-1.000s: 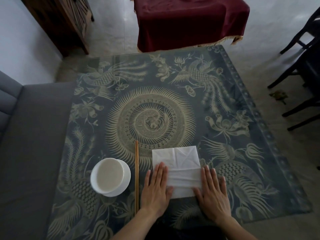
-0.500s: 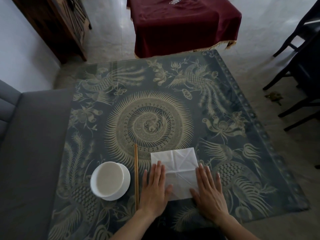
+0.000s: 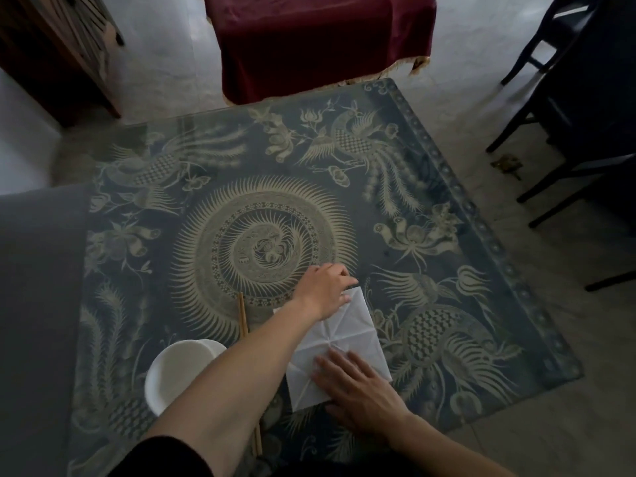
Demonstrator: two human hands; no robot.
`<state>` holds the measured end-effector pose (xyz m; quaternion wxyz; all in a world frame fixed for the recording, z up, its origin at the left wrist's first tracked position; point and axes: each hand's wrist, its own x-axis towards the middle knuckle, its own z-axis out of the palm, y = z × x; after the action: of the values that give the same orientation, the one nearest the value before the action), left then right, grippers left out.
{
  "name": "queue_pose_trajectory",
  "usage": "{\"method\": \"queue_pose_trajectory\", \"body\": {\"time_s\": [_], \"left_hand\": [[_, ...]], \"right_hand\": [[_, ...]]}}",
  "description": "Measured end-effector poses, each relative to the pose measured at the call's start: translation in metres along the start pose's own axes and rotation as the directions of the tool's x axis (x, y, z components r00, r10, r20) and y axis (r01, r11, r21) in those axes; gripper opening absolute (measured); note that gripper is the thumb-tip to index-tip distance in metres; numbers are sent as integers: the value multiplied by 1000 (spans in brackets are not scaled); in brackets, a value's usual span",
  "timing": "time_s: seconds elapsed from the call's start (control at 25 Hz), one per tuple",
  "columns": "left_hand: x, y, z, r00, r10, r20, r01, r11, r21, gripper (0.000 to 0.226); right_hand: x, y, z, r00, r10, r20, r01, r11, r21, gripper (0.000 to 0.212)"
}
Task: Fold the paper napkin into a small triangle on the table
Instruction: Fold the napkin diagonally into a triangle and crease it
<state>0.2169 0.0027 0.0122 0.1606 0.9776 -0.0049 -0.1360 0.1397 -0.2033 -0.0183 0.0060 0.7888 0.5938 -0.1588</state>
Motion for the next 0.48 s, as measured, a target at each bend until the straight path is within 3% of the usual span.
{"method": "queue_pose_trajectory", "body": {"time_s": [0.2,0.32,0.48], "left_hand": [[20,14,9,998,44,50,-50,991,125,39],[21,15,9,999,-18,50,15,998,54,23],[20,20,11,997,-16,72,9,995,99,13]], "right_hand": [[1,2,-1,1000,1,15,-1,999,34,63],[0,4,-2,1000,-15,12,14,999,44,63],[1,5,-4,1000,-6,23,5,999,36,61]]}}
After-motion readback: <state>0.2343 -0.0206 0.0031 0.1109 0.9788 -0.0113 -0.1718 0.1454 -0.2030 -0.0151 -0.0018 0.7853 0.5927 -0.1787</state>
